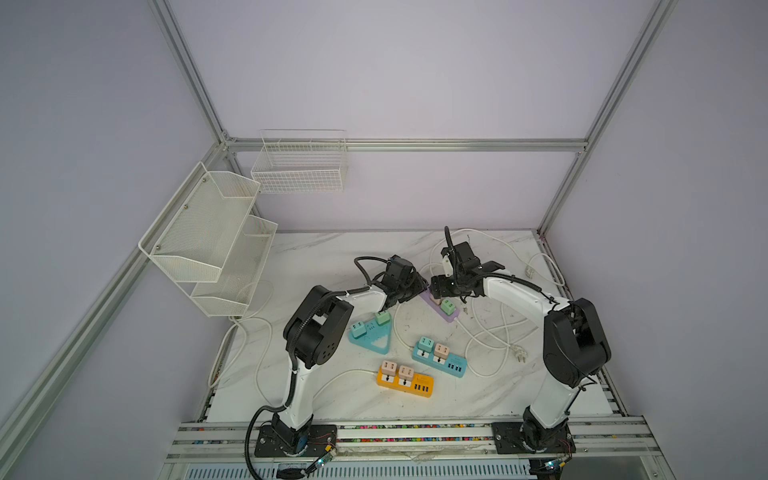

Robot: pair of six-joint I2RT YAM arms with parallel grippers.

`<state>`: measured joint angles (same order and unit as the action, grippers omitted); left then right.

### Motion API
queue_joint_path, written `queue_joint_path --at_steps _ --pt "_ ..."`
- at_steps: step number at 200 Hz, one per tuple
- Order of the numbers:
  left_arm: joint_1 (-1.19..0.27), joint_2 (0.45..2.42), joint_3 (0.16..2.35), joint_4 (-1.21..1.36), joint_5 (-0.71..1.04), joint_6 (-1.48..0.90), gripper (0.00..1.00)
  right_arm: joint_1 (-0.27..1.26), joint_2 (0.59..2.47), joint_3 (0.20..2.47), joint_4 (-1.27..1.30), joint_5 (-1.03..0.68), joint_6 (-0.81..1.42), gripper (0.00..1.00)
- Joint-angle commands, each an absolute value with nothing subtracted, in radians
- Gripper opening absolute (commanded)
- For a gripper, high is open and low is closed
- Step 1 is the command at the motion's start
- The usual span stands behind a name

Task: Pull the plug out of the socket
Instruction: 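Grasp the purple strip with left gripper while right lowers over pink adapter, then close the right gripper on the pink adapter while the left gripper holds the strip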

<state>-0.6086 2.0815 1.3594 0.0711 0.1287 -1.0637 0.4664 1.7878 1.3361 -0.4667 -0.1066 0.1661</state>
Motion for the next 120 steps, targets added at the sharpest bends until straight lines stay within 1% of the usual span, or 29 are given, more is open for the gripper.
queue_joint_path --at_steps 1,40,54,78,120 --pt "-0.604 2.087 1.369 0.081 0.149 -1.074 0.44 0.477 1.804 1.376 -0.518 -0.081 0.129 0.71" --pt "-0.604 2.107 1.379 0.069 0.161 -1.073 0.44 0.491 1.846 1.399 -0.541 -0.082 0.11 0.65" --pt "-0.604 2.119 1.392 0.059 0.171 -1.072 0.44 0.495 1.864 1.406 -0.546 -0.089 0.103 0.6" --pt "-0.604 2.143 1.424 0.032 0.192 -1.064 0.43 0.5 1.881 1.413 -0.546 -0.084 0.099 0.55" --pt "-0.603 2.154 1.435 0.019 0.184 -1.065 0.42 0.511 1.912 1.44 -0.565 -0.071 0.087 0.5"
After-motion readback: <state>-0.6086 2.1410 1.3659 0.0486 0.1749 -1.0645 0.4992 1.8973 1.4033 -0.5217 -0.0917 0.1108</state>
